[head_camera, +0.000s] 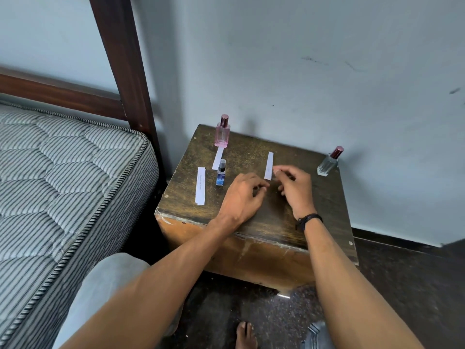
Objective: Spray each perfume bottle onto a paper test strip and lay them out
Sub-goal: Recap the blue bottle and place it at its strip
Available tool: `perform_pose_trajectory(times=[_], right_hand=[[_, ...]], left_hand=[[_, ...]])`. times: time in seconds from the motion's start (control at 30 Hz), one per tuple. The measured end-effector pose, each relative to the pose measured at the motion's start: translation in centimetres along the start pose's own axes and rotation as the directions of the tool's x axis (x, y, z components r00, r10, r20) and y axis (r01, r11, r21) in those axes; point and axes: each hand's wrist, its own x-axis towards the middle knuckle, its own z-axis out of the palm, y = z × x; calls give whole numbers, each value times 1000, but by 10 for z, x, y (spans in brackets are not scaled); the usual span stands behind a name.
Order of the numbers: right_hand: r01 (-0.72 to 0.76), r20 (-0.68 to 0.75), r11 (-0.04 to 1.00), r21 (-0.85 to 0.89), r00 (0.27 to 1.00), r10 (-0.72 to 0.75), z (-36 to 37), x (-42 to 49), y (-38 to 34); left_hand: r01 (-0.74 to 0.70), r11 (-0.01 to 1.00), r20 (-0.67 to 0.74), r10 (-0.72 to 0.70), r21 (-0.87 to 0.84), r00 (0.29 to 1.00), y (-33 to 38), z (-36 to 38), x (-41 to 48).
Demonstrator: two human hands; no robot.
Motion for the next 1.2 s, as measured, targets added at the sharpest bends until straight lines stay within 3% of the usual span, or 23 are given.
perform_pose_trajectory(times=[0.23, 0.4, 0.6, 0.73, 0.8, 0.97, 1.2], right_hand=[[-111, 72, 994, -13, 991, 111, 11, -52, -19], [-109, 104, 988, -107, 987, 120, 21, -74, -25], [-101, 135, 992, -78, 985, 111, 38, -83, -43], [-54, 109, 996, -71, 992, 61, 60, -77, -53], [-15, 83, 995, -95, 996, 23, 70, -72, -57], [29, 113, 988, -152, 993, -12, 89, -58, -64], [4, 177, 980, -200, 984, 32, 95, -52, -64]], left_hand=[[0, 998, 203, -12, 58, 979, 5, -14, -51], [52, 998, 204, -55, 20, 977, 9, -29, -74], [205, 979, -40, -204, 14, 978, 14, -58, -76], [320, 943, -317, -334, -97, 888, 10, -84, -61], [371, 913, -353, -407, -167, 843, 2, -96, -53], [500, 827, -164, -547, -255, 821, -15, -104, -37], [555, 807, -37, -573, -202, 819, -13, -88, -31]])
